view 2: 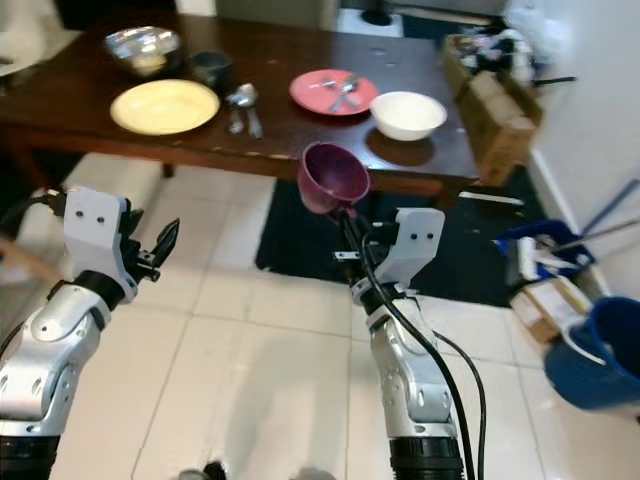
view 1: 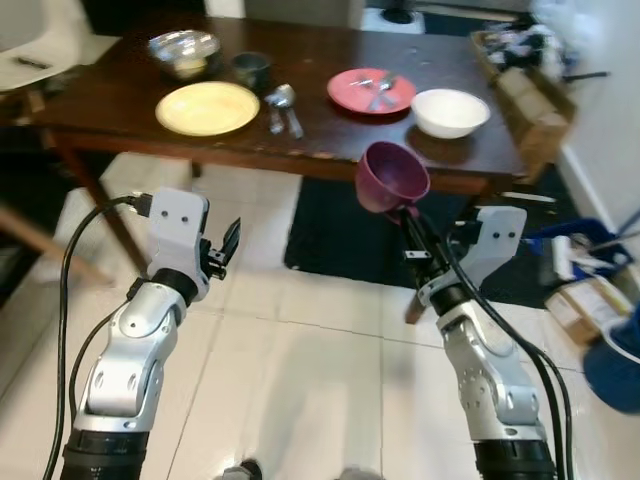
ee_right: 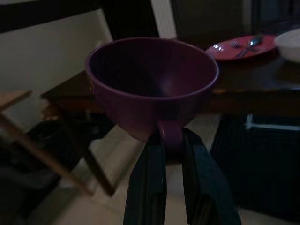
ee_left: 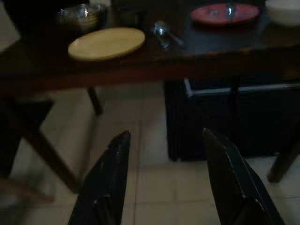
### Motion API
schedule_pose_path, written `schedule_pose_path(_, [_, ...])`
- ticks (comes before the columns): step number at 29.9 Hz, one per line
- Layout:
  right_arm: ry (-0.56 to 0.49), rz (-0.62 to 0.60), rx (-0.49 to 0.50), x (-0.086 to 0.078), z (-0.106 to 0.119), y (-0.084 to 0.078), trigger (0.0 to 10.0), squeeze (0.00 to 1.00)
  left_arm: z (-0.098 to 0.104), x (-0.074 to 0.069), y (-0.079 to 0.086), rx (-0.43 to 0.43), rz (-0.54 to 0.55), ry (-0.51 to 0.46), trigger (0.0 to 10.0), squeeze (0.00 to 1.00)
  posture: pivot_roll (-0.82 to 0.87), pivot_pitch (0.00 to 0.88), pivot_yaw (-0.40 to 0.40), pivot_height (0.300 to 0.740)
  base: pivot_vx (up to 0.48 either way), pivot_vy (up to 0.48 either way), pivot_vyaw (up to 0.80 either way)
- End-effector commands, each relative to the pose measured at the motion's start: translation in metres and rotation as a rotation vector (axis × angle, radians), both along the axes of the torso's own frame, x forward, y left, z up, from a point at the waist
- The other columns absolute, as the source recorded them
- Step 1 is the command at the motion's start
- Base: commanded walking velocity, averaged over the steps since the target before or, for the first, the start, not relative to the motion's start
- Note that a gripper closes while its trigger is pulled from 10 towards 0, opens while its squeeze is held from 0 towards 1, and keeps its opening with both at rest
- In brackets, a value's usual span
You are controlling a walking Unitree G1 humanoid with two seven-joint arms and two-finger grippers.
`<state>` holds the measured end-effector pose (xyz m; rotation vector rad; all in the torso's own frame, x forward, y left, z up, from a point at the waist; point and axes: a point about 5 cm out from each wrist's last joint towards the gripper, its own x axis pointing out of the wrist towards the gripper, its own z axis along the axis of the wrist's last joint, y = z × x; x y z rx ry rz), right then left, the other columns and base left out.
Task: Setting the table
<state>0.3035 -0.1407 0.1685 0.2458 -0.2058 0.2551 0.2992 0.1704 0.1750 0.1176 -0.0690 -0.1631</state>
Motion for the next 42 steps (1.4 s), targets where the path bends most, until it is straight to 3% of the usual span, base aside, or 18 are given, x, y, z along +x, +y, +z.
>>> schedule_pose_path(1, [0.004, -0.021, 0.002, -0.0021, -0.0015, -0.0064, 10.0, 0.00, -0.0018, -0.0003, -0.0052, 0.004, -0.018, 0.008, 10.0, 0.00, -0.11, 0.016, 0.024, 0.740, -0.368, 0.000, 0.00])
schedule_pose_path(42, [0.008, -0.024, 0.006, -0.0033, -0.0032, -0.0053, 10.0, 0.00, -0.0027, 0.0003, -0.0063, 0.014, -0.027, 0.012, 10.0, 0.00, -0.11, 0.019, 0.032, 0.740, -0.341, 0.000, 0.00])
